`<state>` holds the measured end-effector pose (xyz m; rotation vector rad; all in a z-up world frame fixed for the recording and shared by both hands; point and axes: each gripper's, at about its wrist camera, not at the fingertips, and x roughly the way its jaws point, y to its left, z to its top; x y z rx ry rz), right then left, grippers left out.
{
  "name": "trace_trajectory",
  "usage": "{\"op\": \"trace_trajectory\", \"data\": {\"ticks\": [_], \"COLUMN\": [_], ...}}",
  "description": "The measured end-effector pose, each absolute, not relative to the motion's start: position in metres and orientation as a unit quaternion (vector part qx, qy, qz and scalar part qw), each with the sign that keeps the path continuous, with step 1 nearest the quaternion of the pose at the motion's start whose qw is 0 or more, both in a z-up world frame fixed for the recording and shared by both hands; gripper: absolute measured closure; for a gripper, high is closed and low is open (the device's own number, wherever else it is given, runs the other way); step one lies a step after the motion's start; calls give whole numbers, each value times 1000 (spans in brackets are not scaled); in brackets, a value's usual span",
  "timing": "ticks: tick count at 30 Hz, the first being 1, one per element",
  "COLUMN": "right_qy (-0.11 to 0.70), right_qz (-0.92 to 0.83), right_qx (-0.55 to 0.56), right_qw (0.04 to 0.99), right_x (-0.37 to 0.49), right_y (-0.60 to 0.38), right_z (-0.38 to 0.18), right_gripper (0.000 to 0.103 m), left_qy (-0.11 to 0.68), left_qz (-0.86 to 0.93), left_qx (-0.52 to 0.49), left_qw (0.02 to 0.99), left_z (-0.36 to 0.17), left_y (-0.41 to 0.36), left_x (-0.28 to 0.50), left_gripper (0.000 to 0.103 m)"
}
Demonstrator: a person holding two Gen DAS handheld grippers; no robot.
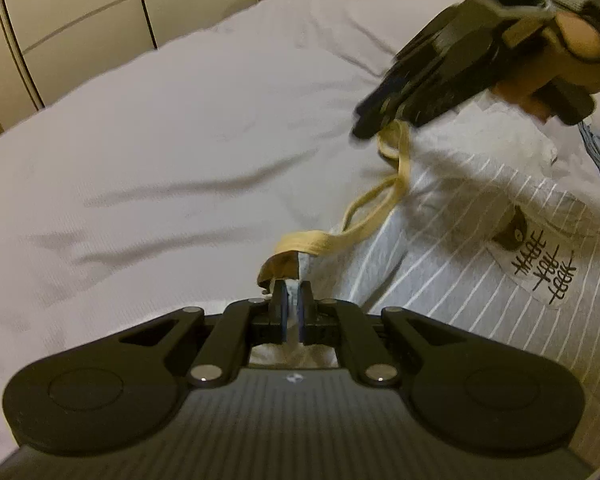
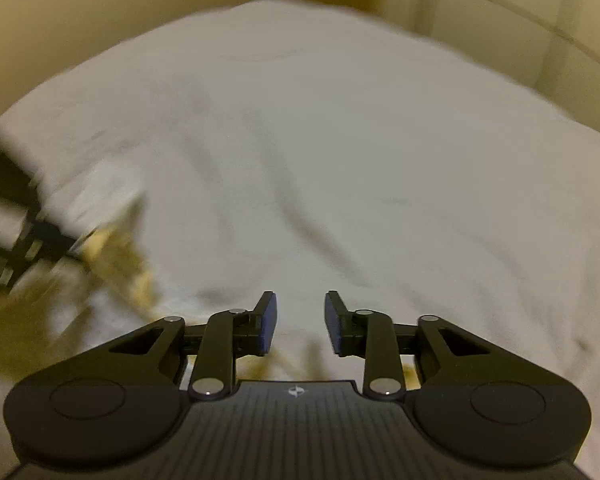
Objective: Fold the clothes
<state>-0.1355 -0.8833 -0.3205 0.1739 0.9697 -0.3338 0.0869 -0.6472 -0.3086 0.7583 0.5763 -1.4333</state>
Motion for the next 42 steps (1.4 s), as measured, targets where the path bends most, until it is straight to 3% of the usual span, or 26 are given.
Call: {"op": "trace_trajectory", "data": {"ticks": [3,6,10,12,15,16,21,29,31,33,42], "right_qy": [518,547,547,522,449,438,428,333,325,338,426], "right_qz": [-69,-37,-23,-56,-173,-185,-174,-302,-306,-300,-303], "right_qx": [46,22,12,-10,34,56,118,250,257,237,217], "right_qw": [851,836,837,851,876,878,879,858,857,860,824], "right_x": [-107,-90,-69,-65,-70,-73,-88,-127,-132,-141,-196], "right_y": [-873,-868,-863,-868,-899,-908,-928,-978,-984,-980,-963], "right_z": [-341,-358,-371,-369,-350,-345,-331,-313,-306,-306,-351], "right_gripper": [63,51,55,68,61,55,51,50,49,47,47], "left_qy": [231,208,195,204,218,225,267,300,306,305,351], "left_qz": [-638,-646,-652,-646,-625,-618,-602,-580,-583,-586,-546], "left_qx": [334,344,346,342,338,334,297,278,264,259,339], "left_qw": [655,648,646,652,669,676,691,704,705,705,681], "left_z": [-302,-300,-303,-307,-316,-318,-326,-343,-341,-336,-368], "left_y": [-645,-639,-635,-636,-641,-642,-654,-696,-700,-697,-669], "left_x": [86,78,71,73,79,81,96,120,129,141,200], "left_gripper": [101,101,101,100,93,93,83,81,73,66,65]}}
